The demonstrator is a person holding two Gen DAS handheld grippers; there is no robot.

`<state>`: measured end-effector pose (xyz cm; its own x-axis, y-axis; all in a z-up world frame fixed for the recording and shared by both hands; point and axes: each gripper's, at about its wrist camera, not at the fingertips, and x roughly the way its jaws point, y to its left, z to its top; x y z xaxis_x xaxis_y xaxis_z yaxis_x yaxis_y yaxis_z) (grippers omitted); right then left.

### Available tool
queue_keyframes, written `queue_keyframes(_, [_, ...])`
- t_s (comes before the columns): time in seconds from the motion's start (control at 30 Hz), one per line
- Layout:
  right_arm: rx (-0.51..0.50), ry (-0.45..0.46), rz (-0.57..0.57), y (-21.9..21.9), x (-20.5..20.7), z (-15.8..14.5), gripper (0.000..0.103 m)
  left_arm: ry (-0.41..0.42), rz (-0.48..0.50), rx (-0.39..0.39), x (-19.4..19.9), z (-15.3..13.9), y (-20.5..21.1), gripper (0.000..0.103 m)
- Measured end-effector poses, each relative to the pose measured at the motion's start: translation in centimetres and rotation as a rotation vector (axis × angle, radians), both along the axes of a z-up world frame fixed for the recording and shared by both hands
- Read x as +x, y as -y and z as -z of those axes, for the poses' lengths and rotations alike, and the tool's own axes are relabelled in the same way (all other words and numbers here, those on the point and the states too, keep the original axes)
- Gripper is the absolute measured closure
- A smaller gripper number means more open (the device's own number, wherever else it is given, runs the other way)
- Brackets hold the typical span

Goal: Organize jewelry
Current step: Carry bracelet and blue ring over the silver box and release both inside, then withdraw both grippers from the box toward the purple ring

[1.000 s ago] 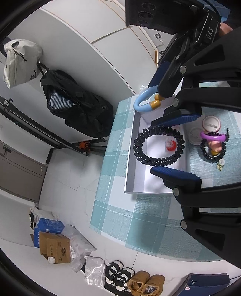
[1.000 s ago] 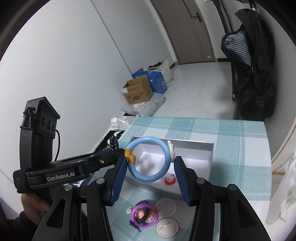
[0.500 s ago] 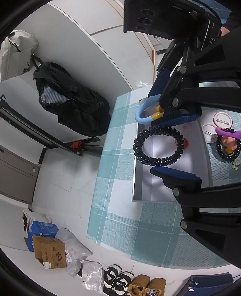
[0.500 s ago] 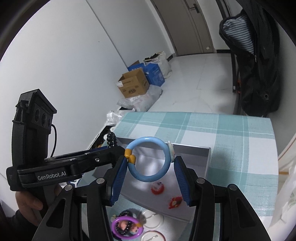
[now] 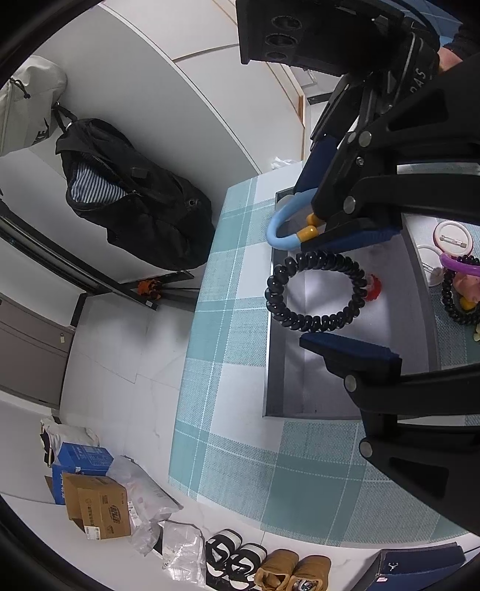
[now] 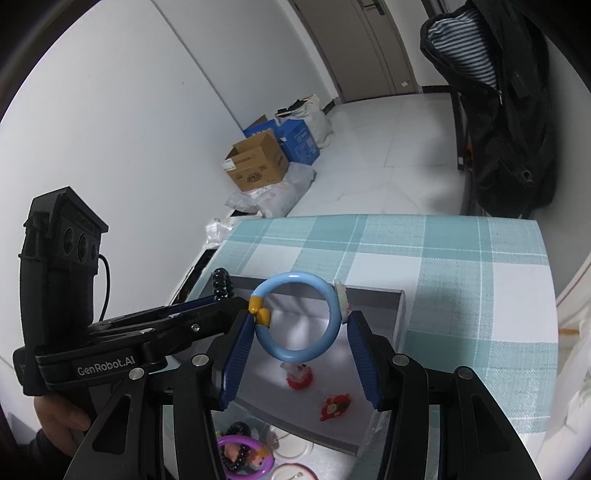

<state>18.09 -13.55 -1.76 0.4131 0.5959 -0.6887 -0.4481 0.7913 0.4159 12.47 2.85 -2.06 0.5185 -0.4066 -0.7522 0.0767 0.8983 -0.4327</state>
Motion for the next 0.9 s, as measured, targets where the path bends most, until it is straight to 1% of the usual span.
queue_keyframes(0.23, [-0.03, -0.005, -0.005, -0.4, 0.0, 0.5, 0.051, -0.004, -0.021, -0.032, 0.2, 0.2, -0.5, 0.065])
queue_keyframes(0.27, [-0.034, -0.002, -0.005, -0.4, -0.1, 0.5, 0.051, -0.006, -0.023, -0.036, 0.3, 0.2, -0.5, 0.063])
queue_keyframes(0.3, [-0.045, 0.007, -0.002, -0.5, -0.1, 0.4, 0.051, -0.011, -0.025, -0.047, 0.3, 0.2, -0.6, 0.061])
queue_keyframes(0.4, [-0.054, 0.029, 0.005, -0.5, -0.3, 0.2, 0.051, -0.023, -0.007, -0.107, 0.3, 0.3, -0.9, 0.059])
queue_keyframes(0.43, [-0.059, 0.036, 0.004, -0.6, -0.4, 0.1, 0.051, -0.023, -0.011, -0.115, 0.3, 0.3, -1.0, 0.058])
queue_keyframes(0.5, [-0.067, 0.047, 0.007, -0.4, -0.6, -0.1, 0.051, -0.016, -0.017, -0.105, 0.1, 0.1, -1.0, 0.051])
queue_keyframes(0.57, [-0.073, 0.047, 0.016, -0.2, -0.8, 0.0, 0.05, -0.008, -0.017, -0.11, -0.1, -0.1, -1.0, 0.051])
queue_keyframes(0.63, [-0.073, 0.046, 0.022, 0.0, -0.9, -0.1, 0.047, 0.003, -0.005, -0.111, -0.3, -0.4, -0.9, 0.05])
queue_keyframes(0.77, [-0.077, 0.08, 0.027, 0.5, -1.6, -0.8, 0.039, 0.025, -0.002, -0.081, -0.9, -0.9, -0.6, 0.05])
queue_keyframes(0.9, [-0.084, 0.085, 0.034, 0.6, -2.0, -1.2, 0.039, 0.037, -0.017, -0.063, -1.5, -1.1, -0.9, 0.05])
